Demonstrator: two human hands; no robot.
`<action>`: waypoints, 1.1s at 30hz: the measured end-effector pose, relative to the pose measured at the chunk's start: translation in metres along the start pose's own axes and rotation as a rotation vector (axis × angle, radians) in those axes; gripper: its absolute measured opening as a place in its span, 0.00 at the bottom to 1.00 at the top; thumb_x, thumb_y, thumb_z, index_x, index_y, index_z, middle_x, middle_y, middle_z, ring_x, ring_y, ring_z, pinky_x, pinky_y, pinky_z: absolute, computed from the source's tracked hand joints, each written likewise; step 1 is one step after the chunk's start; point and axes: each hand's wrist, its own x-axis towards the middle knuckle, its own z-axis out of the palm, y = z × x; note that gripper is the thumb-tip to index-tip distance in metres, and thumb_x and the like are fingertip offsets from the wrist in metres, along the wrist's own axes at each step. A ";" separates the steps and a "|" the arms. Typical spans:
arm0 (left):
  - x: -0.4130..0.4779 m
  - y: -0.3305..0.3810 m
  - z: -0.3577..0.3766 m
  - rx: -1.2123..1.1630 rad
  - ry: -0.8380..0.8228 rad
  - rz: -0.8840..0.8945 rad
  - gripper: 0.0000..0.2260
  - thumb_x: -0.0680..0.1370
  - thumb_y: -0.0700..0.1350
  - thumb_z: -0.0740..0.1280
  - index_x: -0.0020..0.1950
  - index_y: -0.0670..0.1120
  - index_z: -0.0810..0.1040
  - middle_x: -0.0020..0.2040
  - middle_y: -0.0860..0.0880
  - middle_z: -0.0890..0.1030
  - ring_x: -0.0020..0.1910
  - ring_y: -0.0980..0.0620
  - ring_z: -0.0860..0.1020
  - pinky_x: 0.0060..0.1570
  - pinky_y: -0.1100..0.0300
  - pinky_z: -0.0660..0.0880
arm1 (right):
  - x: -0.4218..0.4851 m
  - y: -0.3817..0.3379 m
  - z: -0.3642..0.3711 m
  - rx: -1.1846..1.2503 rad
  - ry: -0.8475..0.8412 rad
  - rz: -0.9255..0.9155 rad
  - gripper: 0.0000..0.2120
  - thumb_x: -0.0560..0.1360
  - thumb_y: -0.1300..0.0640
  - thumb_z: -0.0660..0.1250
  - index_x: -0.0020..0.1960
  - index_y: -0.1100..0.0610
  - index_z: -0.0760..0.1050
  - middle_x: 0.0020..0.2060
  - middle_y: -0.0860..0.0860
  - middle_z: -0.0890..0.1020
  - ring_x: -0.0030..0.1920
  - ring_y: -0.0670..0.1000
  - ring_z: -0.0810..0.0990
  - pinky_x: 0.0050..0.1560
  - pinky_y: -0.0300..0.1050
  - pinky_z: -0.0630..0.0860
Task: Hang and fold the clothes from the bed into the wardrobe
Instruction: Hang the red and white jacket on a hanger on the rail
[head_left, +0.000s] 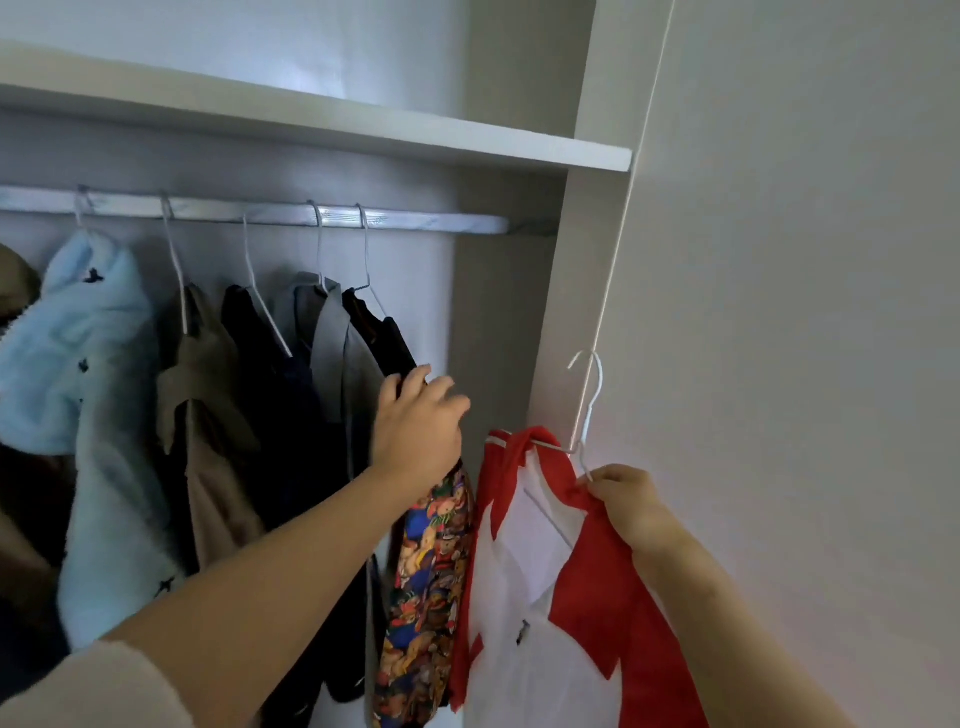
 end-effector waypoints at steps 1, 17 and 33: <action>0.015 -0.008 0.007 0.022 -0.065 0.041 0.15 0.78 0.48 0.57 0.63 0.53 0.74 0.70 0.51 0.68 0.72 0.47 0.57 0.68 0.46 0.50 | 0.014 -0.006 0.010 0.010 0.002 0.000 0.13 0.74 0.69 0.62 0.34 0.60 0.78 0.21 0.49 0.77 0.23 0.48 0.73 0.22 0.33 0.69; 0.114 -0.124 0.016 -0.219 -0.274 0.110 0.19 0.77 0.62 0.58 0.34 0.52 0.75 0.38 0.55 0.76 0.50 0.53 0.74 0.69 0.47 0.51 | 0.158 -0.137 0.132 0.019 0.037 -0.199 0.08 0.72 0.70 0.62 0.47 0.74 0.77 0.34 0.58 0.76 0.32 0.54 0.72 0.36 0.45 0.67; 0.125 -0.151 0.041 -0.359 -0.135 -0.069 0.20 0.76 0.61 0.59 0.65 0.55 0.72 0.64 0.54 0.73 0.68 0.53 0.65 0.69 0.55 0.43 | 0.246 -0.169 0.221 -0.064 -0.124 -0.188 0.07 0.74 0.67 0.64 0.49 0.63 0.79 0.31 0.56 0.78 0.28 0.53 0.76 0.25 0.38 0.74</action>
